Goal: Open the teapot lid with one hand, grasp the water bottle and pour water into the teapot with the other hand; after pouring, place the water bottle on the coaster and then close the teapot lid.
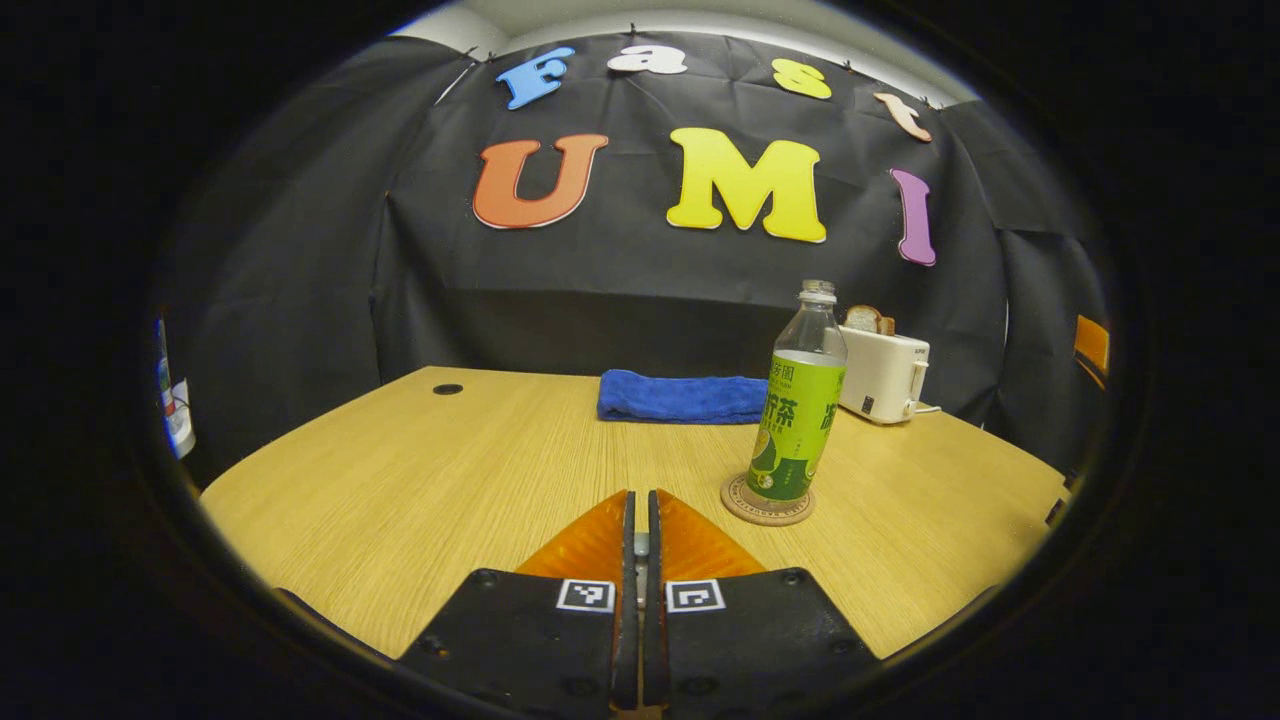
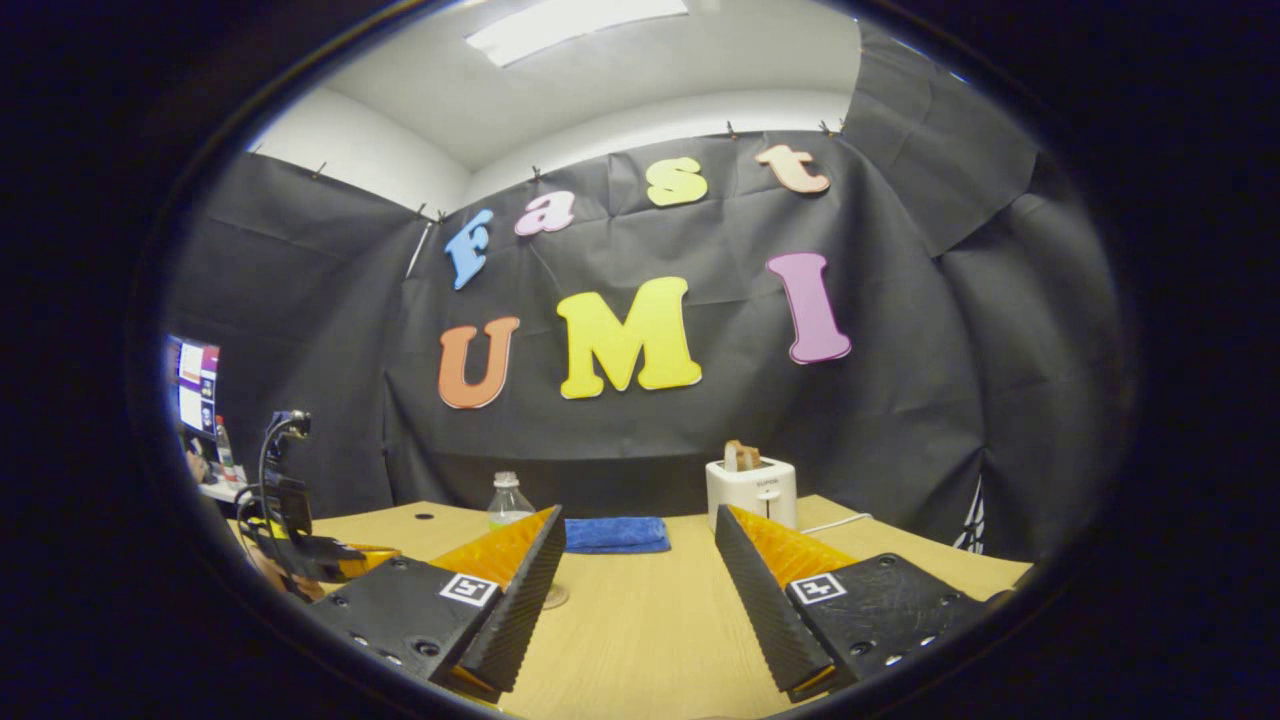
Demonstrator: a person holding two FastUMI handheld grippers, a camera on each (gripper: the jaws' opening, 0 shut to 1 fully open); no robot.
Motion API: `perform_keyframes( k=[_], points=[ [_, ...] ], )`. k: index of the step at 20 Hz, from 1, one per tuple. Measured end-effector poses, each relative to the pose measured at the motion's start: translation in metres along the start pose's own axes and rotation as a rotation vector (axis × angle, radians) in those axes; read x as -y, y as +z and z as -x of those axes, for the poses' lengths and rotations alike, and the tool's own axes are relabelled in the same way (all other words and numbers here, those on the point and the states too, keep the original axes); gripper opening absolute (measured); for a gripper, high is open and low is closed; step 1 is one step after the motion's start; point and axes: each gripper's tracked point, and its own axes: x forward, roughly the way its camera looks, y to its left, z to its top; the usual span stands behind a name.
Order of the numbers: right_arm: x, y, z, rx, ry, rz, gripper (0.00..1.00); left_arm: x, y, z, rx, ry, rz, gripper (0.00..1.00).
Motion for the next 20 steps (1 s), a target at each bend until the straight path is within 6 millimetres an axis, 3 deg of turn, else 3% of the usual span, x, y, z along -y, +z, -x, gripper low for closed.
perform_keyframes(
  k=[4,6,7,8,10,11,13,15,20],
  points=[
    [0.002,-0.007,-0.001,-0.039,-0.006,0.003,0.90,0.000,0.000,-0.001,0.004,0.027,-0.037,0.07],
    [0.005,-0.009,-0.001,-0.053,-0.014,0.000,0.90,0.009,0.001,0.003,-0.008,-0.007,-0.024,0.13],
    [0.007,-0.008,-0.001,-0.056,-0.020,-0.004,0.90,0.008,0.007,0.005,0.007,0.000,-0.026,0.33],
    [0.009,-0.009,-0.001,-0.059,-0.030,-0.006,0.90,0.007,0.015,0.008,0.028,0.007,-0.033,0.43],
    [0.006,-0.011,-0.001,-0.075,-0.015,-0.009,0.92,0.011,0.026,0.015,0.041,0.014,-0.068,0.52],
    [0.002,-0.011,-0.001,-0.090,0.002,-0.016,0.90,0.012,0.032,0.021,0.040,0.031,-0.080,0.69],
    [0.006,-0.011,0.000,-0.111,0.000,-0.016,0.92,0.015,0.046,0.039,0.050,0.049,-0.068,0.84],
    [0.013,-0.005,0.004,-0.118,-0.028,0.011,0.88,0.025,0.062,0.057,0.063,0.036,-0.035,0.87],
    [0.007,0.014,0.024,-0.107,-0.044,0.072,0.92,0.031,0.097,0.106,0.100,0.053,0.017,0.95]
  ],
)
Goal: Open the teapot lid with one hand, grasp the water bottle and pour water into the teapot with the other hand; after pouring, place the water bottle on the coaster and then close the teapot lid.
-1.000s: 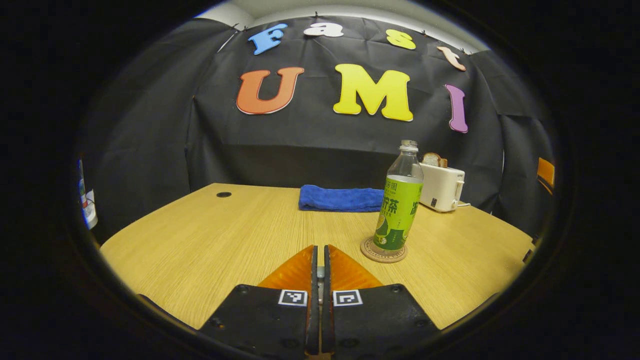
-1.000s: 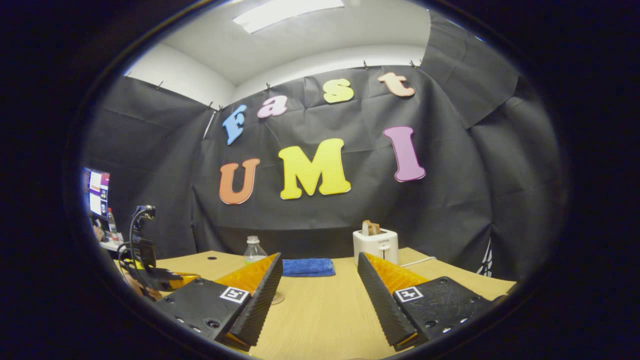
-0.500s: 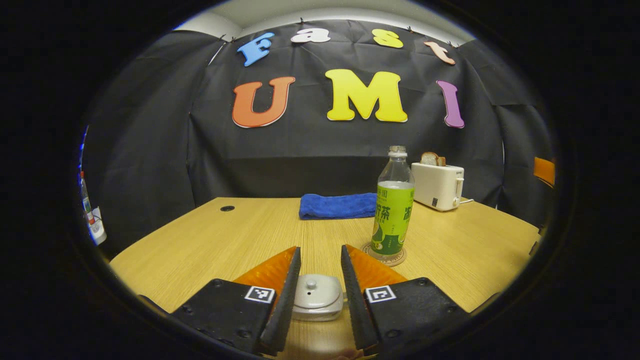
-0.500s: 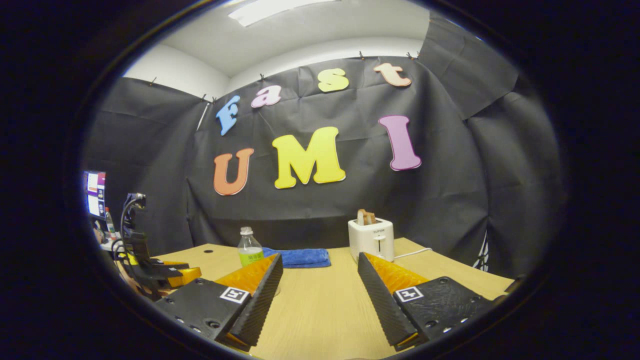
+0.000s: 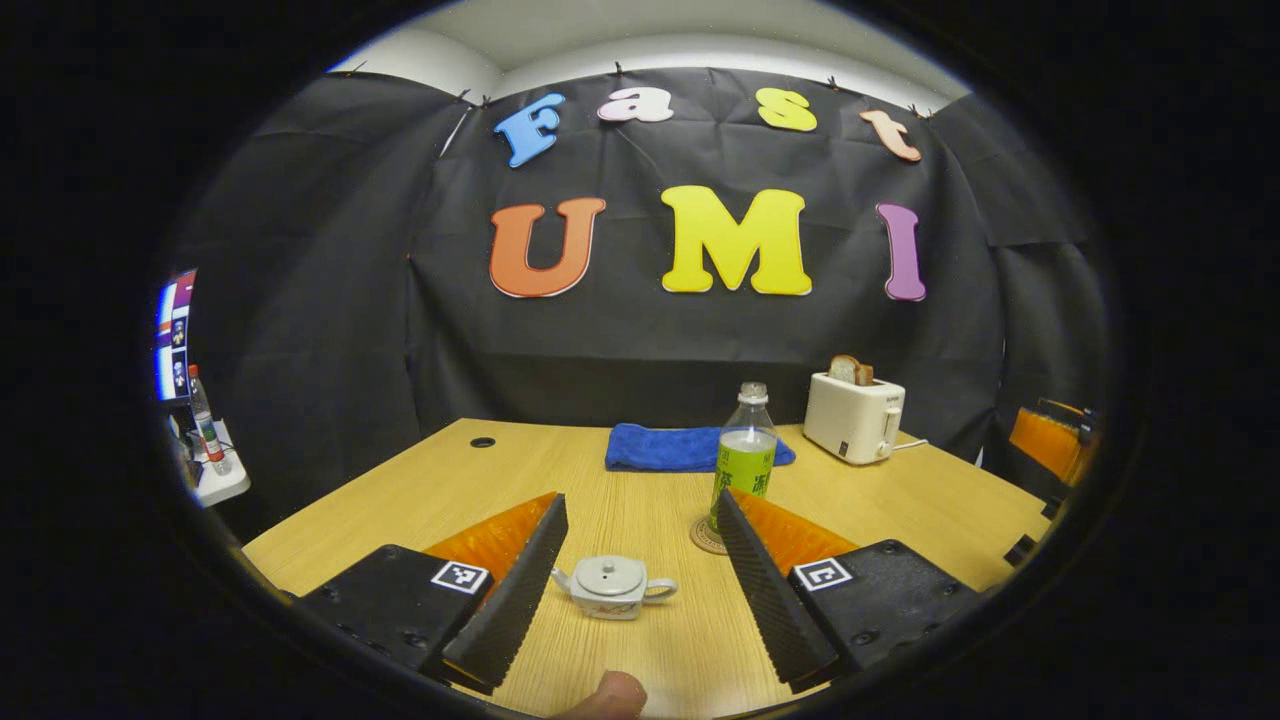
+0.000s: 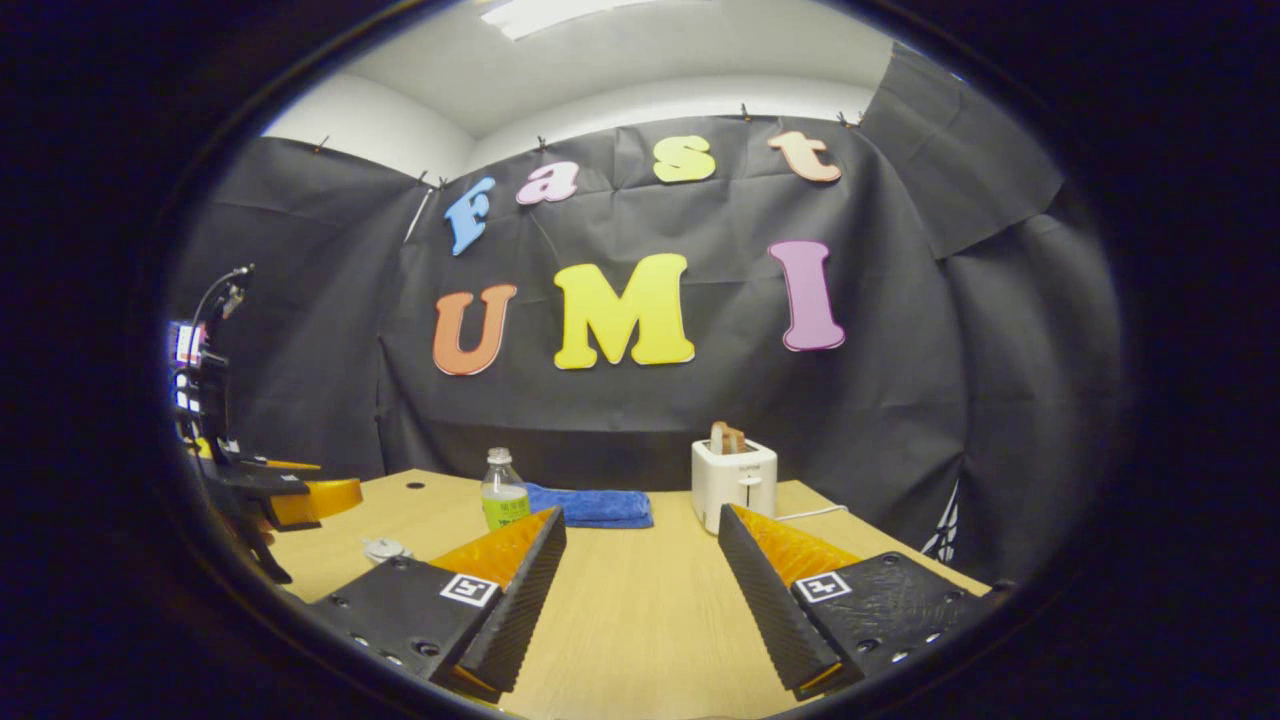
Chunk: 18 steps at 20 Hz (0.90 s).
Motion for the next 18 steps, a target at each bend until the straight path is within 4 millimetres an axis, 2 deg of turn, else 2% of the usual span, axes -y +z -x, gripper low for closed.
perform_keyframes(
  k=[3,5,8,11,16,17,18],
  points=[
    [-0.015,0.005,0.018,-0.014,0.023,0.039,0.92,0.007,0.027,0.030,0.045,-0.030,0.013,0.98],
    [-0.014,0.009,0.031,-0.014,0.013,0.080,0.93,0.014,0.035,0.048,0.064,-0.052,-0.010,0.98],
    [-0.024,0.014,0.048,-0.001,0.036,0.118,0.94,0.008,0.038,0.068,0.068,-0.008,-0.053,0.97],
    [-0.023,0.025,0.056,0.046,0.044,0.135,0.95,0.010,0.043,0.071,0.097,-0.007,-0.045,0.98],
    [-0.023,0.016,0.052,0.022,0.043,0.130,0.94,0.003,0.030,0.061,0.059,0.001,-0.026,0.97],
    [-0.024,0.014,0.051,0.015,0.050,0.125,0.97,0.002,0.028,0.060,0.054,0.005,-0.029,0.98],
    [-0.022,0.013,0.048,0.009,0.049,0.119,0.95,0.002,0.028,0.060,0.055,0.007,-0.037,0.98]
  ],
)
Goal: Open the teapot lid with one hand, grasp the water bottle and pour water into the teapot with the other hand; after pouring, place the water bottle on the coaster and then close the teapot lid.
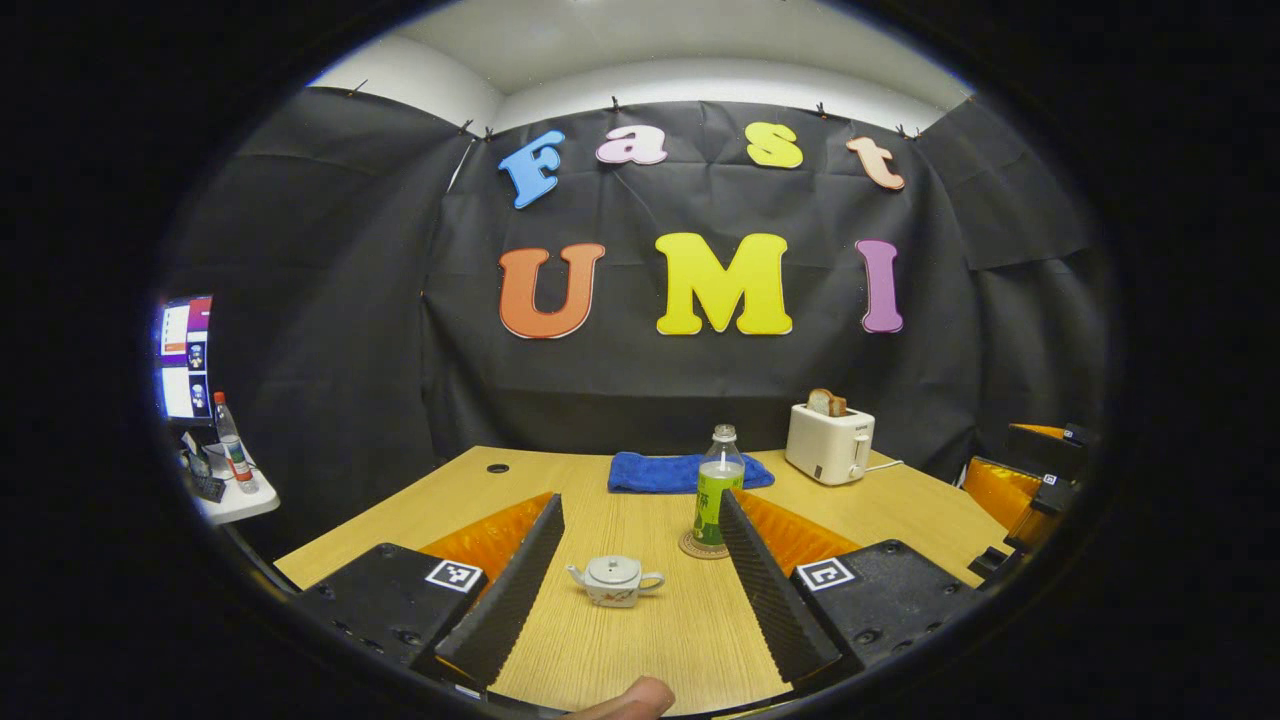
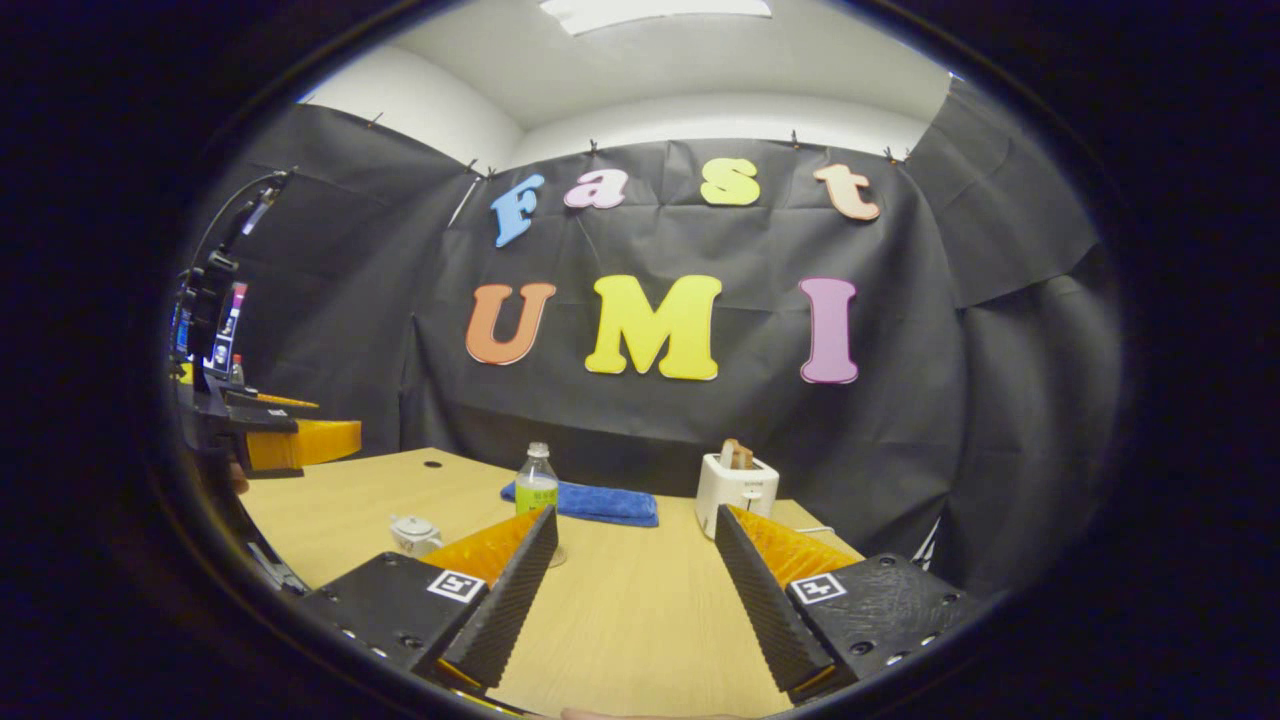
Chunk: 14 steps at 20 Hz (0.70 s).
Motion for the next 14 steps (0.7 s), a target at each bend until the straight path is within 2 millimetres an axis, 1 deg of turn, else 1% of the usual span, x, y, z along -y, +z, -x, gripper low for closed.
perform_keyframes(
  k=[2,5,10,13,14],
  points=[
    [0.005,-0.001,-0.002,-0.003,-0.010,-0.006,0.95,0.002,0.001,0.000,0.010,-0.002,-0.017,0.98],
    [0.011,-0.001,-0.004,-0.004,-0.032,-0.010,0.94,0.010,0.001,0.000,0.016,-0.020,-0.032,0.98],
    [0.010,-0.009,-0.008,-0.028,-0.023,-0.016,0.95,0.017,-0.001,-0.001,0.026,-0.023,-0.078,0.98],
    [0.008,-0.012,-0.008,-0.042,-0.010,-0.024,0.95,0.016,-0.001,-0.001,0.032,-0.011,-0.095,0.98],
    [0.007,-0.013,-0.009,-0.045,-0.007,-0.025,0.95,0.018,-0.002,-0.001,0.031,-0.013,-0.097,0.98]
  ],
)
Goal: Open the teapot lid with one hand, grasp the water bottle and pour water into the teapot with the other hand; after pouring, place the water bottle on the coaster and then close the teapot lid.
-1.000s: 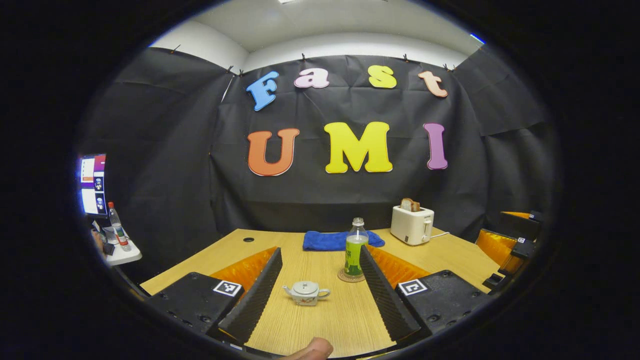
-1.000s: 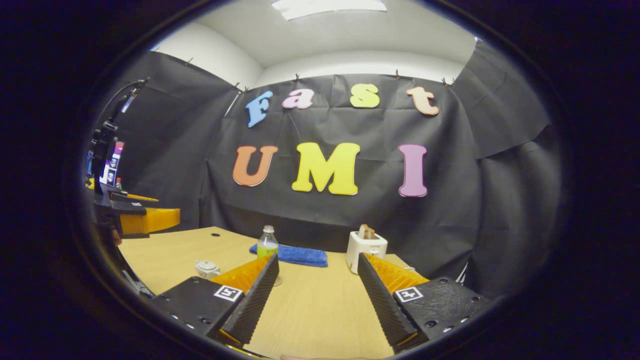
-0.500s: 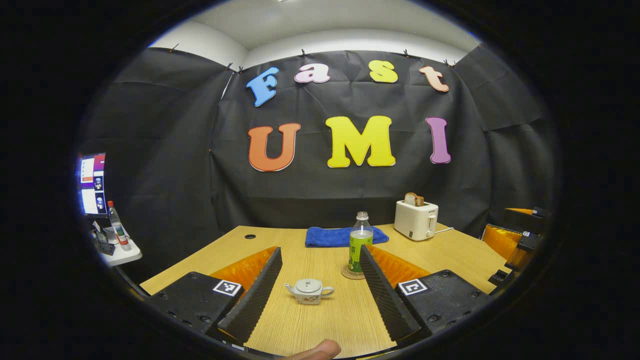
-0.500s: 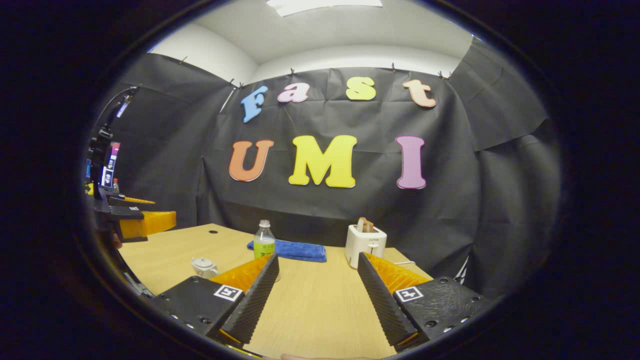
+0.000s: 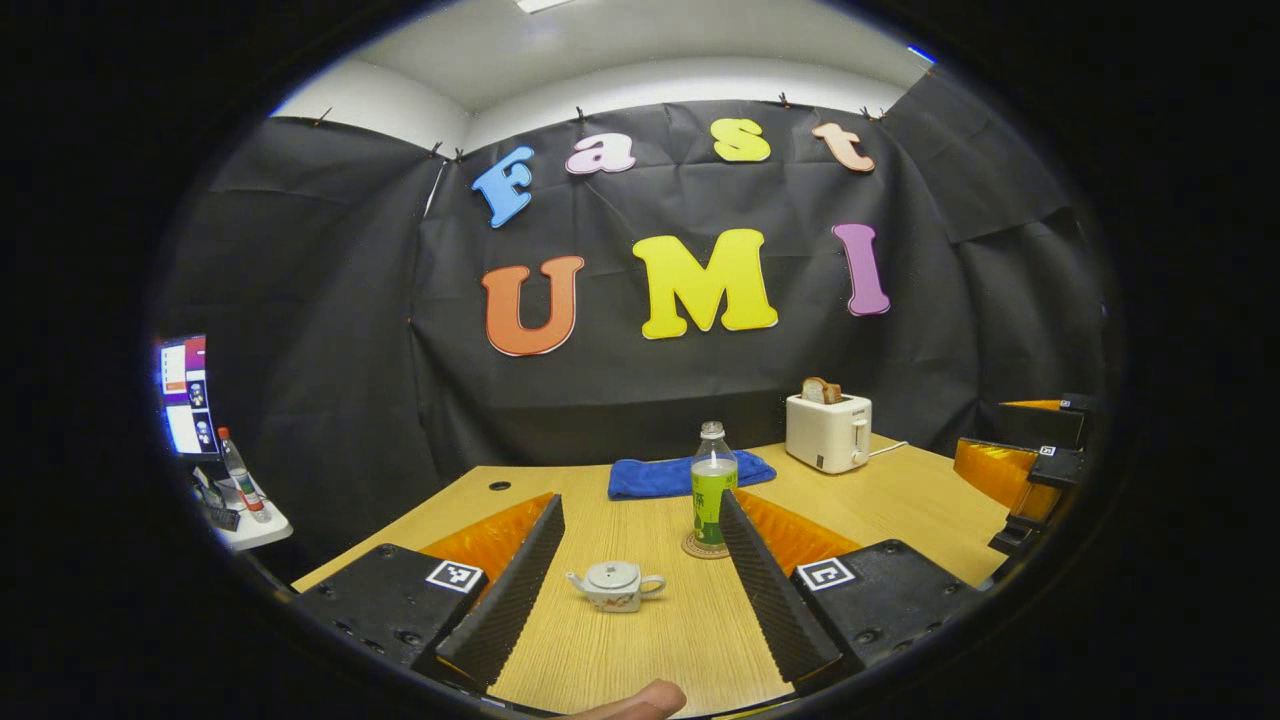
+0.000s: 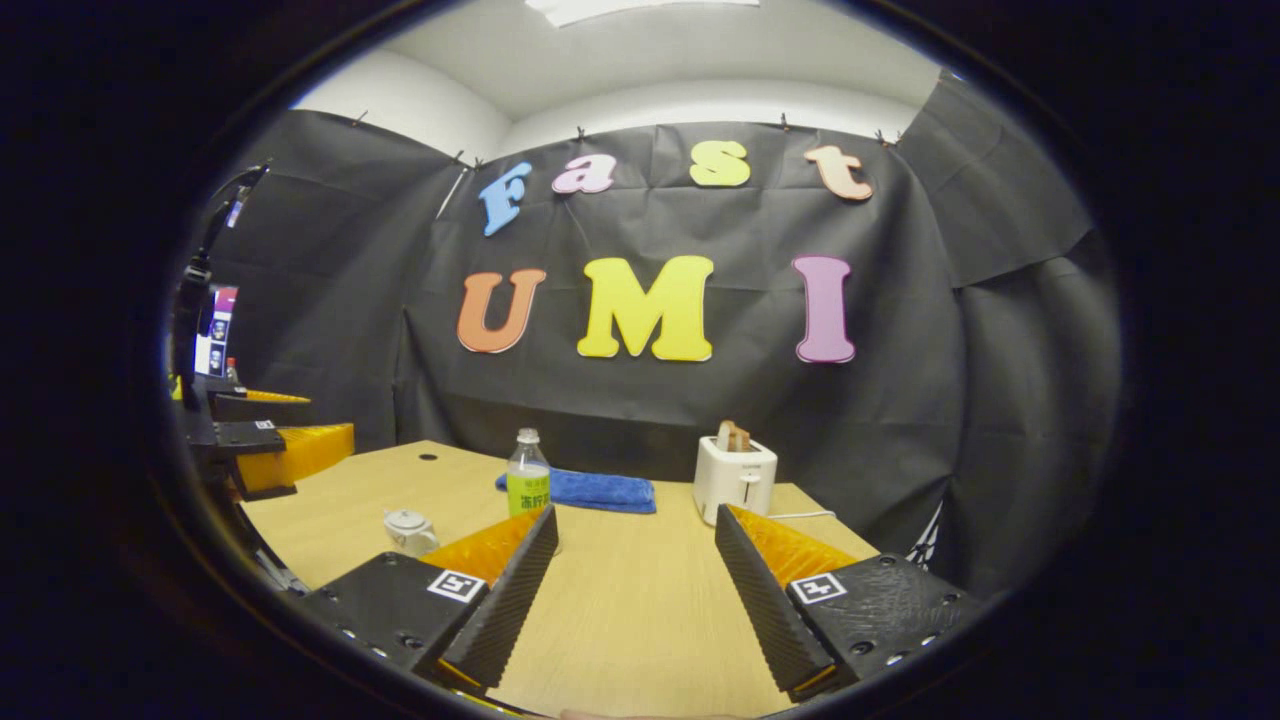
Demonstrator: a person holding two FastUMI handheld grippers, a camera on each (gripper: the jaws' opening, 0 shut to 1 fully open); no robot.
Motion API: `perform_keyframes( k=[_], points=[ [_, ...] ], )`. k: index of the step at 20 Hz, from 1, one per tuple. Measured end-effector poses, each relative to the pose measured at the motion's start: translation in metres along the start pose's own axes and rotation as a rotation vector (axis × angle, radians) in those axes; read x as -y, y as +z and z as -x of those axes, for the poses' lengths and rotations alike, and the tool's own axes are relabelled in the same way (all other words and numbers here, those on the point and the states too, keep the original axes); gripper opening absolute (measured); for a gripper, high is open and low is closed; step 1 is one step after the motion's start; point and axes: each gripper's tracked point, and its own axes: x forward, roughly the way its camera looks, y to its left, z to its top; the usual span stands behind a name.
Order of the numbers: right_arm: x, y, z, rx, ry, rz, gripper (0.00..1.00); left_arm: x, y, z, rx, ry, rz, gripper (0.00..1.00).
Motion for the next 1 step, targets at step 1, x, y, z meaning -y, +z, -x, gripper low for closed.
perform_keyframes(
  k=[1],
  points=[
    [-0.0006,0.0000,-0.0002,-0.003,0.002,-0.001,0.95,0.0000,0.0000,-0.0001,0.000,0.000,0.002,0.98]
  ],
)
